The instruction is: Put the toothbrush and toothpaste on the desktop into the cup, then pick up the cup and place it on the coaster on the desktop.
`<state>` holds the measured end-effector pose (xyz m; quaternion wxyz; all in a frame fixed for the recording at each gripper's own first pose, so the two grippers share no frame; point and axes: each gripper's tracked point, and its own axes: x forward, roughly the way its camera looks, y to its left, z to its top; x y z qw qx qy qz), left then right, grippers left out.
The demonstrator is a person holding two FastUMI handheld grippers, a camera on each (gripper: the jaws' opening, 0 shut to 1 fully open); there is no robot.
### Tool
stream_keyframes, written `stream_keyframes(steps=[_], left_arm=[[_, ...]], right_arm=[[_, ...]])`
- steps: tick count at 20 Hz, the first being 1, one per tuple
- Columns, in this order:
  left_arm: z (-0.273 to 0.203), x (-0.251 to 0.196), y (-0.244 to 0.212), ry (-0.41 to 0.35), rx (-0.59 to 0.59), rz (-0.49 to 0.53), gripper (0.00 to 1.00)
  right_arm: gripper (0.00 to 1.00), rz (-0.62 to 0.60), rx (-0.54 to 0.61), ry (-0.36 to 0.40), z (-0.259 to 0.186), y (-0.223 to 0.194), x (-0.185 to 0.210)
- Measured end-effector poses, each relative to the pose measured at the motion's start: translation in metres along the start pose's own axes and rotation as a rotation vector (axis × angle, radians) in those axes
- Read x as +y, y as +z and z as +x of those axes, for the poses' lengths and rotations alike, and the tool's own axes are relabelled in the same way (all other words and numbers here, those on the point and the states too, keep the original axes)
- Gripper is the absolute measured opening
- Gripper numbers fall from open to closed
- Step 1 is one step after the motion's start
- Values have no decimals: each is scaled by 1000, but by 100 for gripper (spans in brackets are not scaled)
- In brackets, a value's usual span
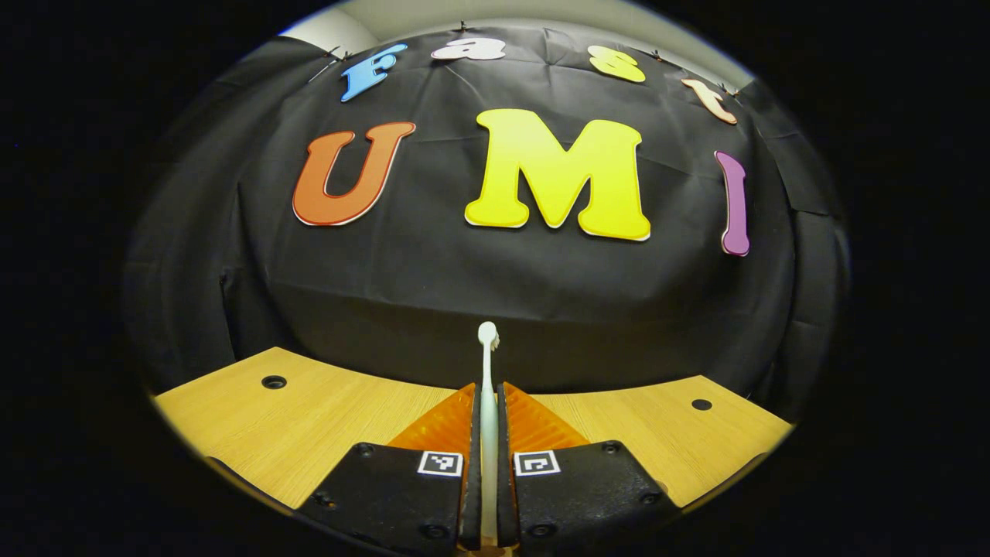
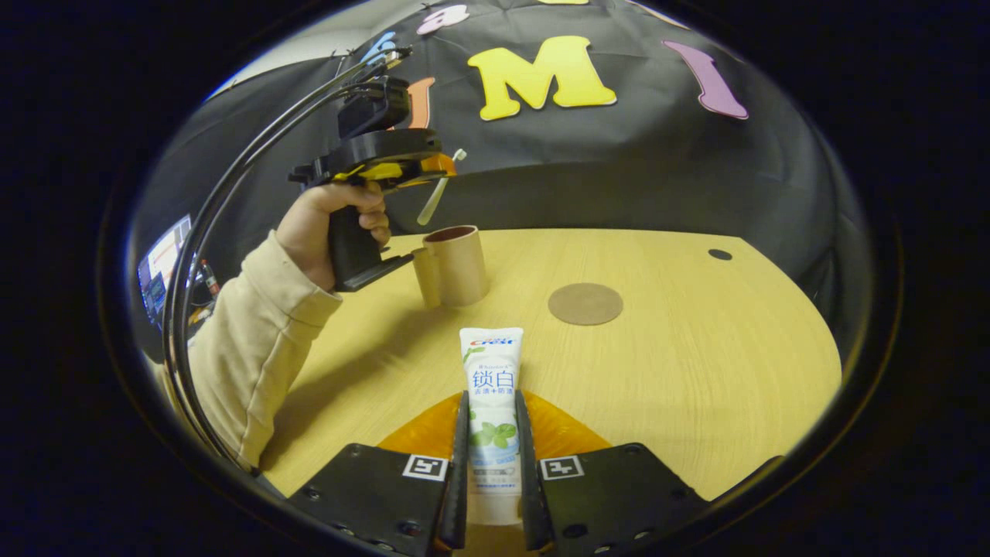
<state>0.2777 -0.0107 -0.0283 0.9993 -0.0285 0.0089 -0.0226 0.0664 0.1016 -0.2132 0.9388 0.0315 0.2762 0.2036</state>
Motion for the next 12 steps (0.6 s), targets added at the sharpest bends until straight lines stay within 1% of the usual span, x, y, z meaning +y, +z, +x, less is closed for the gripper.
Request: stream_keyframes(steps=[4,7,8,9,12], left_arm=[[2,2,-6,19,17,6,11],[2,0,-4,20,7,3,12],[2,0,-6,17,13,4,12],[2,-1,-7,14,18,0,12],[0,-5,-11,4,40,-9,12]], right_arm=[[29,4,-8,-5,0,0,-1],[30,7,-4,-4,2,-2,-1],[29,7,0,-8,3,-3,-1],[30,9,0,-11,3,-4,-3],[29,14,-8,-21,2,-2,-3]])
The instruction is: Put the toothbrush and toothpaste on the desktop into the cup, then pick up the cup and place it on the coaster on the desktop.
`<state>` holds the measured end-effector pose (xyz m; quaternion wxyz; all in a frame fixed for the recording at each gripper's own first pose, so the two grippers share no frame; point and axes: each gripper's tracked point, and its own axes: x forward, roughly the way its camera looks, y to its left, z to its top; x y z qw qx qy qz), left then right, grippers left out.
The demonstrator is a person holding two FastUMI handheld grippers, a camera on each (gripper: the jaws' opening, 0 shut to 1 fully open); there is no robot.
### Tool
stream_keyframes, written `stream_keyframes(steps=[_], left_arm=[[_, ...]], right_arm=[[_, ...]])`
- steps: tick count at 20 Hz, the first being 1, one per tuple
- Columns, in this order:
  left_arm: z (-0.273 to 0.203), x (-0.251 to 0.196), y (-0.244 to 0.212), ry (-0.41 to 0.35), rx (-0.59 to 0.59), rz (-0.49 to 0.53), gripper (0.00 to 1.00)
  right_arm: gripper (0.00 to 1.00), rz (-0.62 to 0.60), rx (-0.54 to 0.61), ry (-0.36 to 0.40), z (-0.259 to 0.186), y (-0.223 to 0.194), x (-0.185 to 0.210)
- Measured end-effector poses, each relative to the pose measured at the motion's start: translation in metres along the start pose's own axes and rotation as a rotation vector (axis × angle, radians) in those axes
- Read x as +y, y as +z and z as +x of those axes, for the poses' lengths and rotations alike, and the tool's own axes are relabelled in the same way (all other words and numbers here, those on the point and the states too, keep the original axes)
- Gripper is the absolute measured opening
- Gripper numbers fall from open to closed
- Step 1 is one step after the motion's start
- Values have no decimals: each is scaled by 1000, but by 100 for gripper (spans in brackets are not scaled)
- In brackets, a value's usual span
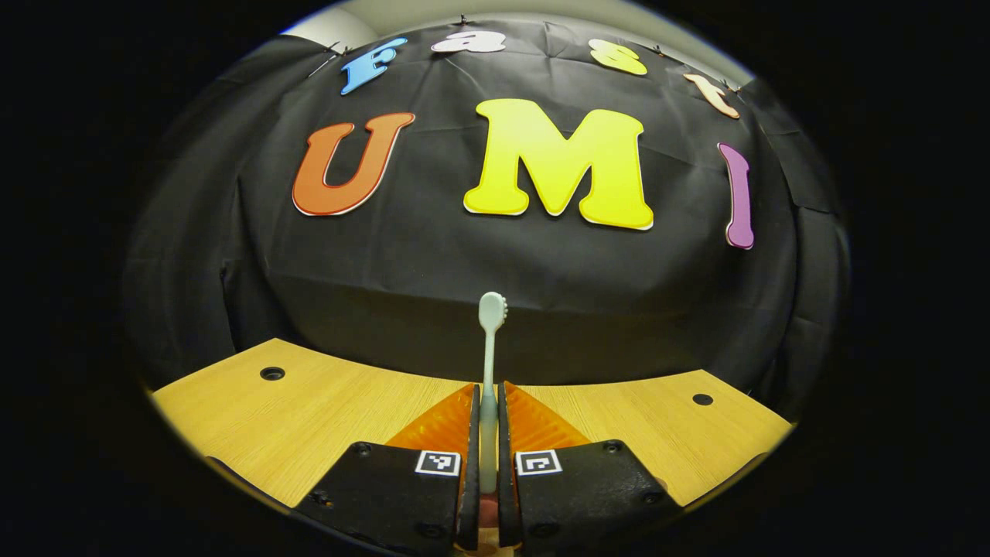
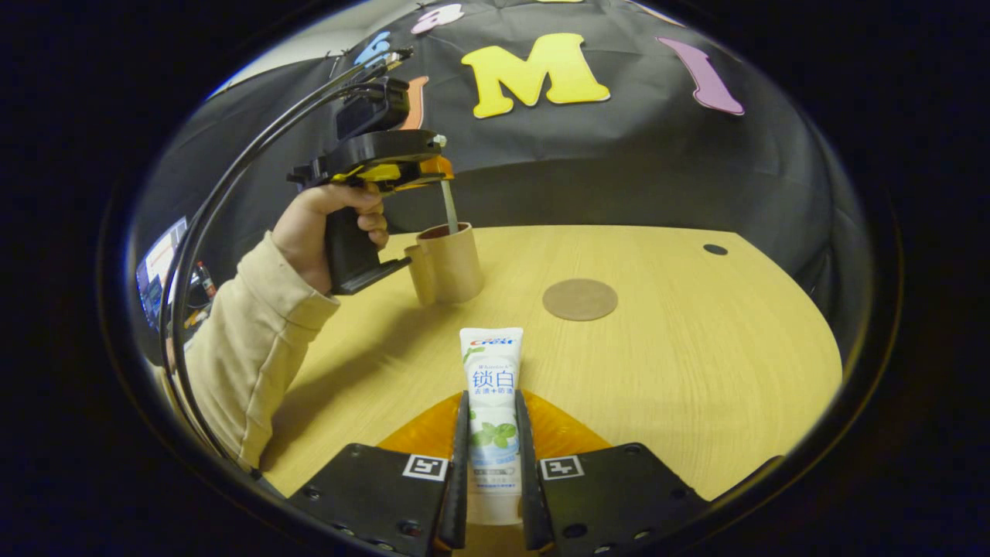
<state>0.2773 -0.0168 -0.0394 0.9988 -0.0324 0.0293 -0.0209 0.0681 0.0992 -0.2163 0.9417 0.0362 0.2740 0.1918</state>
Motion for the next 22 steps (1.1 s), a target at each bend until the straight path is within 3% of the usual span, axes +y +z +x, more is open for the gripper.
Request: stream_keyframes(steps=[3,4,5,7,8,10,14,22], left_arm=[[-7,-2,-5,-13,37,-3,14],[-9,-4,-7,-20,47,-15,20],[-12,-6,-10,-24,63,-19,40],[-19,-2,-14,-17,92,-20,58],[-23,-2,-13,-23,98,-26,62],[-32,4,-9,-21,77,-17,81],[-42,13,-10,-41,64,-6,98],[-62,59,-17,-37,44,3,99]], right_arm=[[29,-3,-11,-15,-6,2,1],[29,-5,-17,-19,-8,3,1],[29,-11,-22,-25,-11,5,2],[29,-25,-44,-41,-17,12,2],[29,-29,-60,-50,-20,17,1],[28,-36,-88,-72,-24,29,0],[28,-51,-139,-113,-27,55,-1],[28,-81,-253,-131,-10,120,18]])
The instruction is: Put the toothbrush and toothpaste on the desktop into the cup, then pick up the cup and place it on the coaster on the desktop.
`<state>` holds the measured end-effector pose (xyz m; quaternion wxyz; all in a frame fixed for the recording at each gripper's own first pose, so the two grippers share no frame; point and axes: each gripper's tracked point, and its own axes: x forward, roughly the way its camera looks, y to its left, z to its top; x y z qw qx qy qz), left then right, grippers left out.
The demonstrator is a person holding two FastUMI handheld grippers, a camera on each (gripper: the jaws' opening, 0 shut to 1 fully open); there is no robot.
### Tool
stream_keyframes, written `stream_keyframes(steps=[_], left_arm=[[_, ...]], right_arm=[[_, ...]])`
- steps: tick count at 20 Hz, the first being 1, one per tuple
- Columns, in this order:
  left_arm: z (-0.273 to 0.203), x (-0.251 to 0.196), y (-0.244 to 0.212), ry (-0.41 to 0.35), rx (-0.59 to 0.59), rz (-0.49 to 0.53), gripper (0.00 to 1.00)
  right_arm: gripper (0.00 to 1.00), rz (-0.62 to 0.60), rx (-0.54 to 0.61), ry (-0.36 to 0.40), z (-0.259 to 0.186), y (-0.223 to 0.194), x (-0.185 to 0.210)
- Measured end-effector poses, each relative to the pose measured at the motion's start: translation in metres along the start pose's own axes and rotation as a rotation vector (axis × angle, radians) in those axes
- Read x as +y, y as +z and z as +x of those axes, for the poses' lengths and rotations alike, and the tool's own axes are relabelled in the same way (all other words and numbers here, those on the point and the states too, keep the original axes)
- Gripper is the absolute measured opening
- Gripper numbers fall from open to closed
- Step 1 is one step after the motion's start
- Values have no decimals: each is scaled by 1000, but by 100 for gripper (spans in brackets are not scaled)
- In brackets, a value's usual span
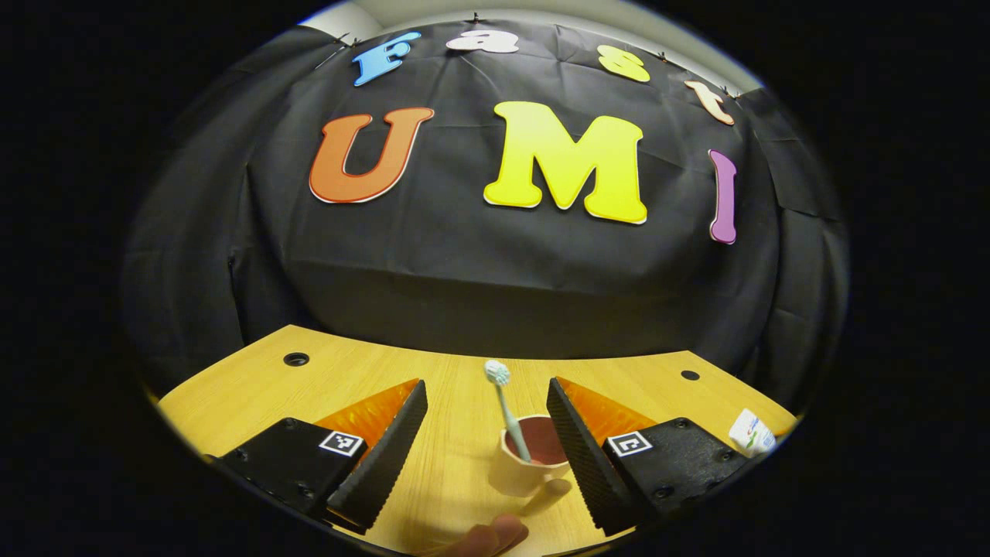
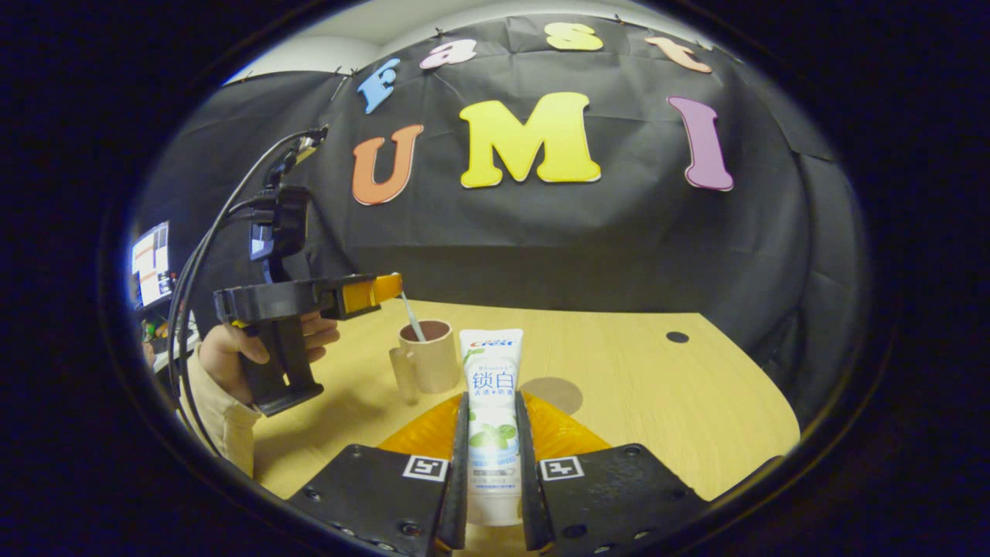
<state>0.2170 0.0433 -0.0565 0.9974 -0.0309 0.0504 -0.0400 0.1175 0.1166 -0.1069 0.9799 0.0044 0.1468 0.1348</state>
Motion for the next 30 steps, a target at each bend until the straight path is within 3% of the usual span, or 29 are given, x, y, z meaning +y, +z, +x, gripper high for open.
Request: stream_keyframes(steps=[6,9,14,18,24,30], left_arm=[[-10,39,-2,27,-11,37,98],[-13,50,1,37,-28,21,98],[-9,46,-10,7,-2,6,98],[-7,51,-12,24,2,8,98],[-6,51,-8,25,-10,-8,98],[-6,53,-10,32,-6,-7,98]], right_arm=[[29,-50,-57,35,33,29,48],[29,-13,-104,59,53,52,71],[31,26,-235,70,92,103,95],[30,34,-294,76,121,123,104],[31,25,-216,59,163,101,99],[32,38,-152,73,166,83,103]])
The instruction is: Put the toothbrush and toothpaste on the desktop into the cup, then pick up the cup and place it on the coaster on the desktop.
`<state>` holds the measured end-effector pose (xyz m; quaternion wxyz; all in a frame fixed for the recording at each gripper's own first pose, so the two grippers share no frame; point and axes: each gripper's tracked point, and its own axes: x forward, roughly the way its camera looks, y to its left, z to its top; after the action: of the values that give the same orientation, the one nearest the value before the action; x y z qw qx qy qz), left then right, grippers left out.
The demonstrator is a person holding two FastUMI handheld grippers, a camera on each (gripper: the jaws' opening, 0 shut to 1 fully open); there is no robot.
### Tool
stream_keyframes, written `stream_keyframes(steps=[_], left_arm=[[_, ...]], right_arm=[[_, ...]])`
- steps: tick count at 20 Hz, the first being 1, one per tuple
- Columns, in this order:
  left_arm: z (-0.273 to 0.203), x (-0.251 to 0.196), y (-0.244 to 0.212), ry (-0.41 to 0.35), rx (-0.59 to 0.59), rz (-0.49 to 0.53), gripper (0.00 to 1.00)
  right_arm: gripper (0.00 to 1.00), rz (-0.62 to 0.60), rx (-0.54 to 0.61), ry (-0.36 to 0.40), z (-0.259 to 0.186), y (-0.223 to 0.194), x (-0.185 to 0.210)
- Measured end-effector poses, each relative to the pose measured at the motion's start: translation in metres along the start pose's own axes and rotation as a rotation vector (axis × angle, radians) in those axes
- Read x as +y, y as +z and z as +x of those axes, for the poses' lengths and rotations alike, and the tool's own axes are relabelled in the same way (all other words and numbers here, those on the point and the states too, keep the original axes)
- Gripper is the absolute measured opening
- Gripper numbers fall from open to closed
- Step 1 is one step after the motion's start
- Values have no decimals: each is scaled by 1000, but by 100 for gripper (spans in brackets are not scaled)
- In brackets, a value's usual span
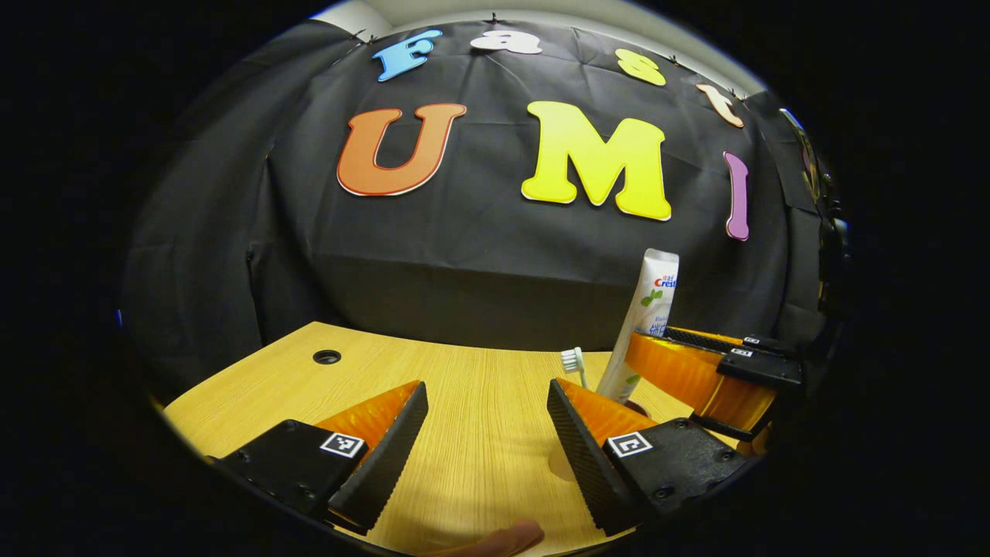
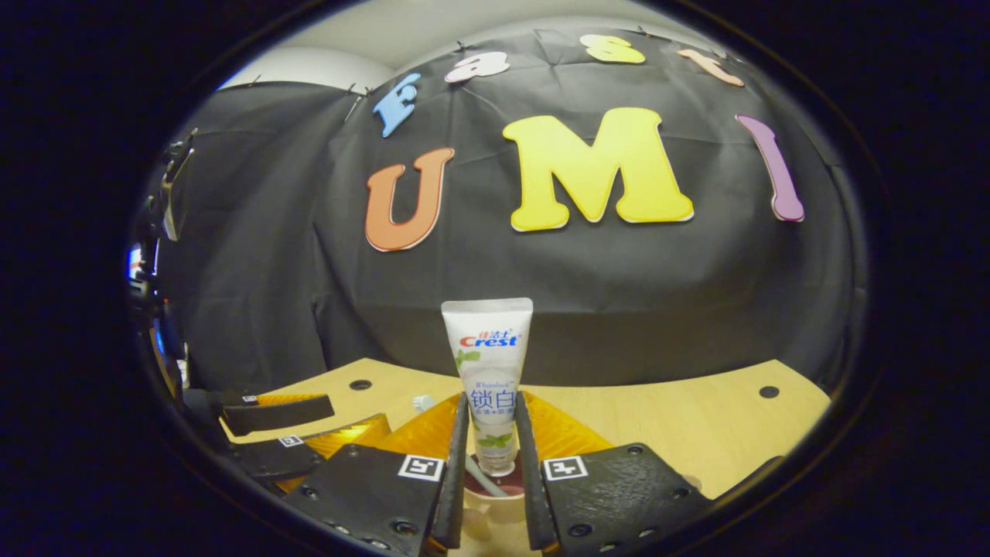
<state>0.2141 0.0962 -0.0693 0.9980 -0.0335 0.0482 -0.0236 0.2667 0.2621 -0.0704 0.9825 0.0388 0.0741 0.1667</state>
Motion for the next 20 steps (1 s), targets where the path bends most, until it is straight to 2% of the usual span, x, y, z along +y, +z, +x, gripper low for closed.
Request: stream_keyframes(steps=[4,5,6,8,9,10,11,12,15,20], left_arm=[[-2,-4,0,-10,2,-5,98],[-2,-4,0,-11,3,-5,98],[-2,-3,0,-6,4,-3,98],[-1,-3,0,-5,6,-2,98],[-2,-4,-1,-7,8,-3,98],[-2,-4,-2,-8,9,-4,98],[-2,-5,-3,-7,11,-3,98],[0,-4,-3,-5,16,-1,98],[1,-1,-7,12,27,3,98],[2,-2,-8,10,31,8,98]], right_arm=[[33,-11,18,-2,-4,-8,-2],[37,-13,0,-4,-7,-3,-4],[35,-11,-21,-9,-10,2,-5],[49,0,-34,5,-18,6,-1],[65,-1,-32,9,-21,6,0],[68,-10,-34,6,-25,7,-1],[78,-22,-40,5,-29,9,-2],[78,-35,-46,2,-32,11,-2],[97,-58,-39,-7,-44,5,-4],[98,-37,-50,-38,-82,15,-16]])
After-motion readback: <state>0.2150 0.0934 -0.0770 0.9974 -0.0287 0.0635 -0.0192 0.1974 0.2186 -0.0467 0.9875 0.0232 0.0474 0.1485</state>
